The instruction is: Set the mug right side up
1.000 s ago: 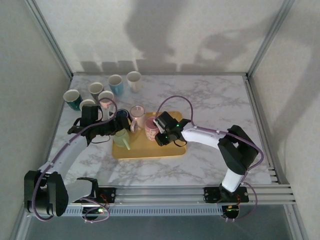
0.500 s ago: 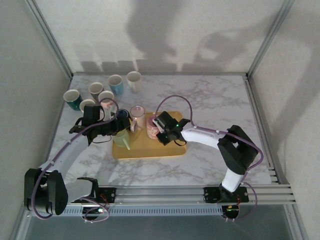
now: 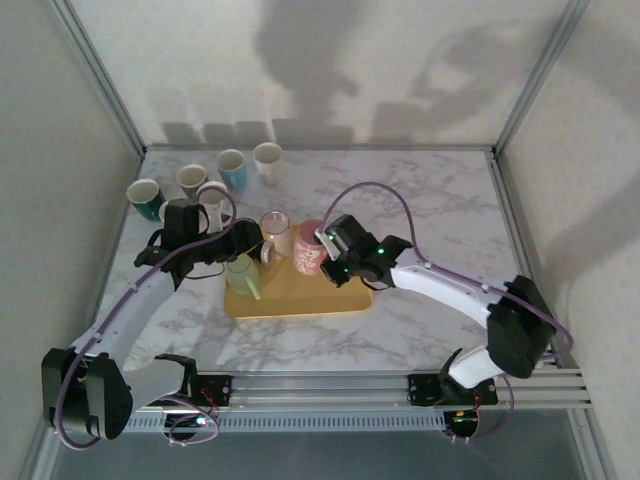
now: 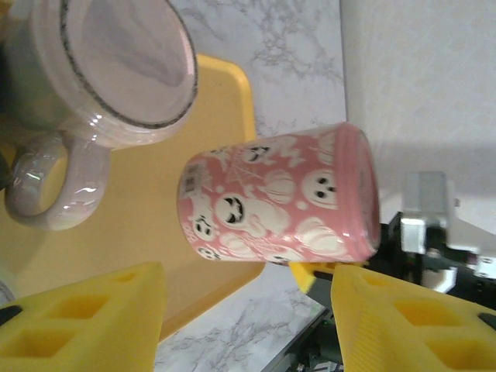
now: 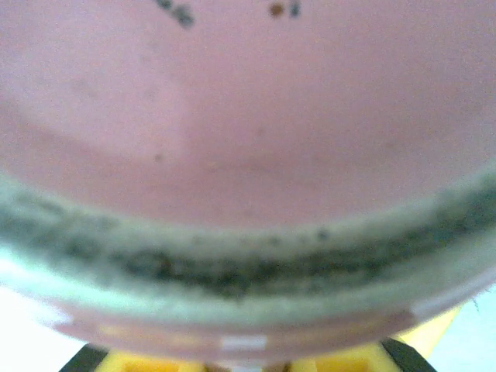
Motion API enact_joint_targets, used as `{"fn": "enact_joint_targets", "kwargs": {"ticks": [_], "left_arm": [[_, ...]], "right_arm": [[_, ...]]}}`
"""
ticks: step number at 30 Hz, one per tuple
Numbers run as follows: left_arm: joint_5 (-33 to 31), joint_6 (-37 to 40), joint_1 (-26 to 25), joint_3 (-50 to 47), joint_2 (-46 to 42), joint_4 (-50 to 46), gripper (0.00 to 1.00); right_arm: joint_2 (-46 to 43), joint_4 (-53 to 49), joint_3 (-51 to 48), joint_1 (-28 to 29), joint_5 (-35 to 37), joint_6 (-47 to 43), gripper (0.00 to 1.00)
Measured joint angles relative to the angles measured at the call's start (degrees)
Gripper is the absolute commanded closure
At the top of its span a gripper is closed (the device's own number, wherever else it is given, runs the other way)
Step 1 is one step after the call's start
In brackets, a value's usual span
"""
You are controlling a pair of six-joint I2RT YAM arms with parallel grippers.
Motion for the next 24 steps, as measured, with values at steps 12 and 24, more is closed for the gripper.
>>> {"fn": "enact_joint_targets", "kwargs": {"ticks": [12, 24], "left_arm": [[0.79, -8.66, -1.57, 1.40, -6.97, 8.63, 0.41], [-5.01, -20.87, -15.21, -5.40, -11.87, 36.79, 0.40]], "right_arm": [[-15.93, -0.79, 0.63, -6.36, -9.22, 5.27, 1.00], [-18.18, 12.22, 4.59, -12.87, -21.68, 18.25, 1.00]]}}
